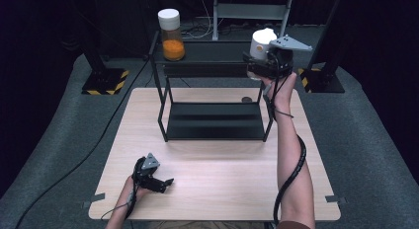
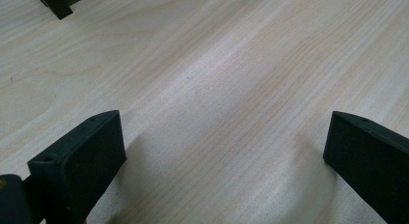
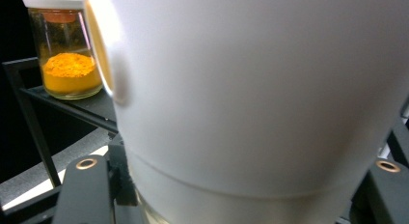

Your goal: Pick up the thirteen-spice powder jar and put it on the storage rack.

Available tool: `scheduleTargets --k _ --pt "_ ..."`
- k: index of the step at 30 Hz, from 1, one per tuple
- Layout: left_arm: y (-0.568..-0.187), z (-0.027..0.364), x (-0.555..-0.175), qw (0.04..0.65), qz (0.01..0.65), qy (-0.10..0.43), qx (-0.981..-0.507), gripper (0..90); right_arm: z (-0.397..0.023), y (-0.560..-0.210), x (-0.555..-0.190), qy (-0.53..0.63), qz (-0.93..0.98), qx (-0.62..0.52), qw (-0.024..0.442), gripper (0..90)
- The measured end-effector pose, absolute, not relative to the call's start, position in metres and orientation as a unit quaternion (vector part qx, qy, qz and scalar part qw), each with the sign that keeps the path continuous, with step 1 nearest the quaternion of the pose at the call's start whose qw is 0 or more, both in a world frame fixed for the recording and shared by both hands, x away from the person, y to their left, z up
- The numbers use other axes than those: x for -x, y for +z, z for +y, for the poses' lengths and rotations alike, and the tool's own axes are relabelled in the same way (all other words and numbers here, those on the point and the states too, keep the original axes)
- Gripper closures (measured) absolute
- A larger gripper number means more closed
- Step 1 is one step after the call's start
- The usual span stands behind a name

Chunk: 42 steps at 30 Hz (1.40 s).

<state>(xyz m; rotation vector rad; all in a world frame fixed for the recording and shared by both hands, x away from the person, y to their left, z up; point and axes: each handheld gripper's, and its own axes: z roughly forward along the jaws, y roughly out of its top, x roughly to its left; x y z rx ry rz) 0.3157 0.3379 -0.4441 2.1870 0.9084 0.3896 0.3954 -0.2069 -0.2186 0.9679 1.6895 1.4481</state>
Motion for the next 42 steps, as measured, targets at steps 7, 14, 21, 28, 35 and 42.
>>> scheduleTargets --k 7,14,21,28,35,42 --pt "-0.444 0.338 -0.316 0.362 0.353 0.151 -0.849 0.4 -0.207 -0.212 -0.400 0.556 0.653 -0.378 0.350 30.2" --pt "-0.444 0.338 -0.316 0.362 0.353 0.151 -0.849 0.4 -0.207 -0.205 -0.402 0.556 0.651 -0.377 0.353 30.2" --pt "-0.444 0.338 -0.316 0.362 0.353 0.151 -0.849 0.4 -0.206 -0.197 -0.407 0.554 0.650 -0.379 0.355 30.2" --pt "-0.444 0.338 -0.316 0.362 0.353 0.151 -0.849 0.4 -0.202 -0.190 -0.420 0.543 0.657 -0.385 0.354 30.2" --pt "-0.444 0.338 -0.316 0.362 0.352 0.152 -0.850 0.4 -0.196 -0.184 -0.434 0.534 0.662 -0.392 0.350 30.2" --pt "-0.444 0.338 -0.316 0.362 0.352 0.152 -0.850 0.4 -0.193 -0.179 -0.447 0.532 0.662 -0.399 0.345 30.2"
